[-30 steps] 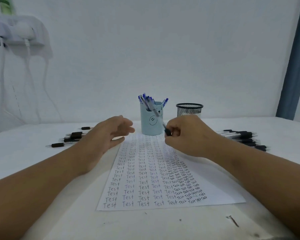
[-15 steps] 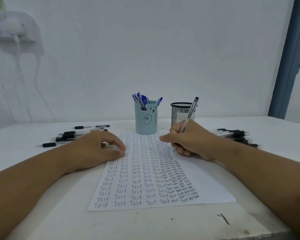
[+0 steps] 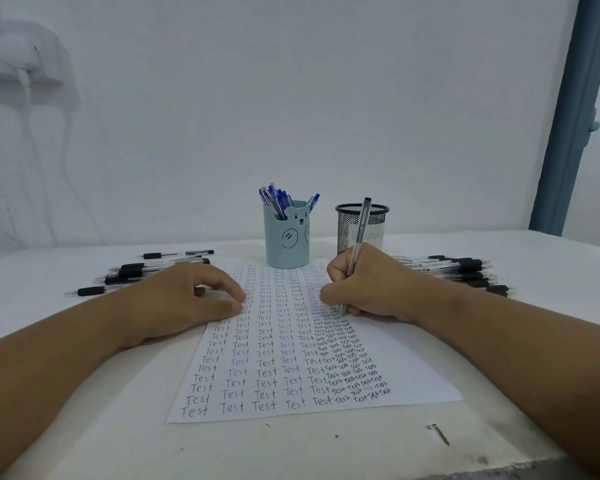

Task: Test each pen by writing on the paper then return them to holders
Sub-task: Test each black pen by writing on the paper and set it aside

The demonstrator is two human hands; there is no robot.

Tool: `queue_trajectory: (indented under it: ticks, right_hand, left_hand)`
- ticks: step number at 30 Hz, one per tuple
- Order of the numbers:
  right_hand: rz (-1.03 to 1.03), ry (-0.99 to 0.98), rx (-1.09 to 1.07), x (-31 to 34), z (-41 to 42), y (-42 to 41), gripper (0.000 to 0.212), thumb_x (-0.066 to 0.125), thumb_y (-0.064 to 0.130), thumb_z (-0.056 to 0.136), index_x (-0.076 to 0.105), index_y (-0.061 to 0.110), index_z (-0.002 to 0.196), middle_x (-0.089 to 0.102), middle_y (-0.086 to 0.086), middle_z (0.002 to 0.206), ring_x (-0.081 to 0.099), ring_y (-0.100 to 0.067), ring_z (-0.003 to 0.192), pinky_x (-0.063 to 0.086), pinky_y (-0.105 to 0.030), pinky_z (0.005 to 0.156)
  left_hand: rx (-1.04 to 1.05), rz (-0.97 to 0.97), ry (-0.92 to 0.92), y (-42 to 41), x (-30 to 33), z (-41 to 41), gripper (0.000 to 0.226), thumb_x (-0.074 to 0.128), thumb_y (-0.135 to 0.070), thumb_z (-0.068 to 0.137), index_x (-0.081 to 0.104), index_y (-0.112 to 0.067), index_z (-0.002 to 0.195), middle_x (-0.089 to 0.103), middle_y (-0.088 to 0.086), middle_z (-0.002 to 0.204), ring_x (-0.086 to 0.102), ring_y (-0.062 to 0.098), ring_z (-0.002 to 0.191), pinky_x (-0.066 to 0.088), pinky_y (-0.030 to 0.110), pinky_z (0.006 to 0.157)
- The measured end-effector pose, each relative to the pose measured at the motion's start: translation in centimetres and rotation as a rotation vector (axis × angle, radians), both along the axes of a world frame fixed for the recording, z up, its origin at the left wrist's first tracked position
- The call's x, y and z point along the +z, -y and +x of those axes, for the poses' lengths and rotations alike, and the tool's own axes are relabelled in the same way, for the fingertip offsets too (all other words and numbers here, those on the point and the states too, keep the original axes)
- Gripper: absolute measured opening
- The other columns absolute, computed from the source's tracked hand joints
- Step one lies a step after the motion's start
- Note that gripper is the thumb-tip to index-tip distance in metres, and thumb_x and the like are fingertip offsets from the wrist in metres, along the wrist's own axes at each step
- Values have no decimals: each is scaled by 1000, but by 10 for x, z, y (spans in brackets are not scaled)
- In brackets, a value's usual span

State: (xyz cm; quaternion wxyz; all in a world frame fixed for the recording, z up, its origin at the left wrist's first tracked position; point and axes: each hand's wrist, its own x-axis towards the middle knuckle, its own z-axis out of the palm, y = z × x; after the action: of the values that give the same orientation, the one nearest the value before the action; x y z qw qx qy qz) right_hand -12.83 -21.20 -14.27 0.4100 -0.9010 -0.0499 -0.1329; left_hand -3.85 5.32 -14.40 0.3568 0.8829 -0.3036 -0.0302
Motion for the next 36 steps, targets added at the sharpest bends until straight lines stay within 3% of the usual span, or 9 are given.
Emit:
queue_trajectory:
  ticks: [14, 21, 25, 29, 36]
  right_hand:
    - [16, -17, 17, -1, 3, 3, 43, 67, 0, 81, 43, 15, 49, 42, -5, 46, 51, -12, 42, 40, -19, 47]
    - [8, -1, 22, -2, 4, 3, 43, 69, 1, 82, 43, 14, 50, 46, -9, 50, 53, -12, 43, 41, -20, 49]
    - [-4, -1, 20, -2, 5, 3, 42, 68, 1, 81, 43, 14, 50, 40, -1, 44, 49, -11, 42, 39, -20, 49]
    - [6, 8, 24, -3, 6, 4, 44, 67, 2, 79, 41, 17, 48, 36, -1, 44, 47, -18, 49, 39, -28, 56]
    - [59, -11, 38, -3, 7, 6, 46, 66, -1, 80, 40, 17, 46, 39, -9, 52, 52, -25, 60, 38, -20, 47]
  left_hand:
    - [-3, -4, -15, 0, -1, 1, 13, 80, -41, 79, 76, -43, 91, 67, -25, 114, 58, -7, 106, 39, 10, 84]
    - [-3, 5, -11, -1, -1, 2, 13, 79, -41, 80, 76, -44, 92, 66, -25, 115, 56, -6, 110, 38, 13, 90]
    - [-5, 16, -12, 0, 0, 1, 13, 79, -41, 81, 75, -46, 92, 64, -25, 118, 54, -6, 114, 37, 19, 97]
    - [-2, 7, -20, -1, 0, 1, 13, 79, -40, 80, 75, -46, 92, 65, -24, 118, 54, -3, 115, 38, 26, 108]
    - [-4, 8, -4, -1, -1, 2, 14, 79, -41, 80, 76, -45, 93, 66, -25, 116, 56, -5, 113, 40, 23, 103]
